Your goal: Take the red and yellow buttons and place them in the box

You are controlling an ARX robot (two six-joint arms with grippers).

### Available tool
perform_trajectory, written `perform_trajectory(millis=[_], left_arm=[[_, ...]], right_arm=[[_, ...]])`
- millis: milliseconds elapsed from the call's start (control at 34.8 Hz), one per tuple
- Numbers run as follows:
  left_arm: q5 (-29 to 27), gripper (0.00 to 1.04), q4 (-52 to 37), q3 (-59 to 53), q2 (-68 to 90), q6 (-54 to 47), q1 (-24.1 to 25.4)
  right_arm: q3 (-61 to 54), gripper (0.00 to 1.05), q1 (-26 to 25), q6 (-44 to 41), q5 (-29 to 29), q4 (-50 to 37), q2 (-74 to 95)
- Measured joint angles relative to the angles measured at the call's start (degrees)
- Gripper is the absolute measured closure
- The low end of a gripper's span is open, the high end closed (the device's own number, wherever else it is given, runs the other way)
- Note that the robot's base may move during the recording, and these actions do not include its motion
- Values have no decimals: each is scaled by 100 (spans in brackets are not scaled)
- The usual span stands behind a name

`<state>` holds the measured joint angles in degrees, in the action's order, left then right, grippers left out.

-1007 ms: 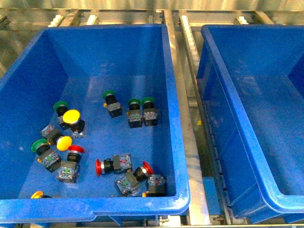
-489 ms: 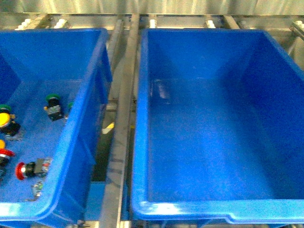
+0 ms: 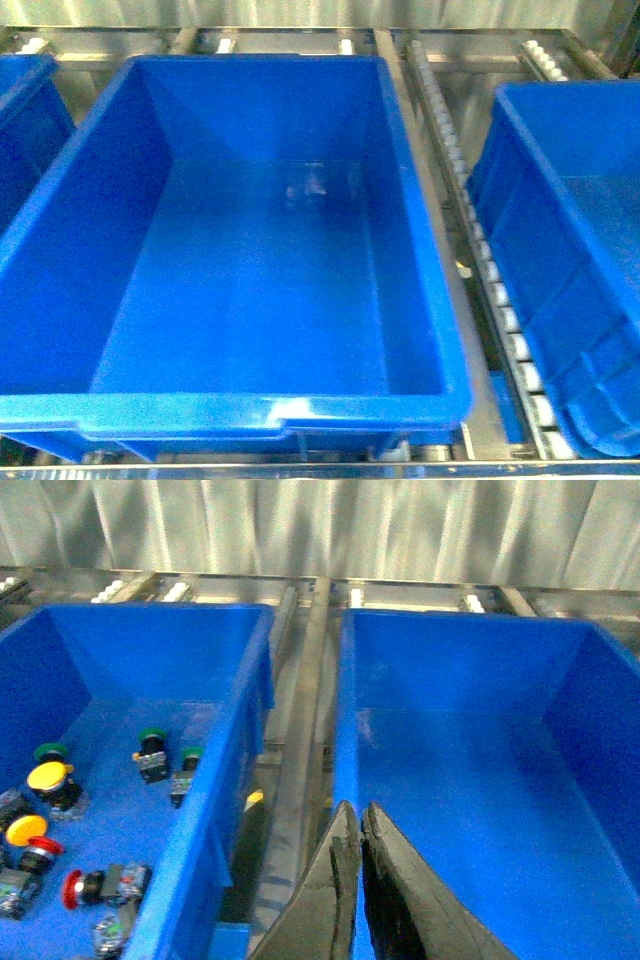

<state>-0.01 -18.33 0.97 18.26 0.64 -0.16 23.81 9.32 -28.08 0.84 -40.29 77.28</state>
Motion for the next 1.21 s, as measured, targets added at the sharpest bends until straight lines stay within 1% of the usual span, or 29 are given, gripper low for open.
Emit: perform_trajectory(millis=[115,201,230,345,489,518,546,575,661,863,949,1035,1064,1122,1150,1208], left_arm=[[33,80,22,0,-61,-9,4],[26,69,24,2,-66,-11,4],[26,62,24,2,-63,-13,2],[13,39,26,2,-66,-15,2],[2,9,26,2,-66,-15,2],[2,6,28,2,-66,-33,2],[2,9,44,2,-74,-37,2],[2,16,111,2,-125,-37,2],[4,27,229,2,-234,-39,2],[2,57,522,2,-527,-37,2],[2,68,614,2,-616,-39,2],[2,82,728,2,-730,-37,2],[2,89,778,2,-782,-37,2],[2,100,1023,9,-1003,-37,2],[7,102,1488,9,-1316,-39,2],[7,102,1753,9,-1558,-39,2]], right_arm=[[-7,71,44,46,20,-173,2],[-11,71,46,76,-26,-223,33],[-11,71,76,96,-24,-254,50],[-11,71,238,127,48,-278,116],[0,71,267,131,46,-278,177],[7,71,273,131,50,-275,184],[13,71,280,131,55,-273,188],[22,71,293,131,68,-273,190],[35,71,308,129,70,-271,199],[72,71,350,131,63,-271,243],[74,71,380,133,61,-271,258],[74,71,409,136,52,-271,286],[74,71,417,136,39,-271,295],[74,71,420,138,35,-271,306],[74,71,420,138,26,-271,313],[76,71,420,142,17,-271,321]])
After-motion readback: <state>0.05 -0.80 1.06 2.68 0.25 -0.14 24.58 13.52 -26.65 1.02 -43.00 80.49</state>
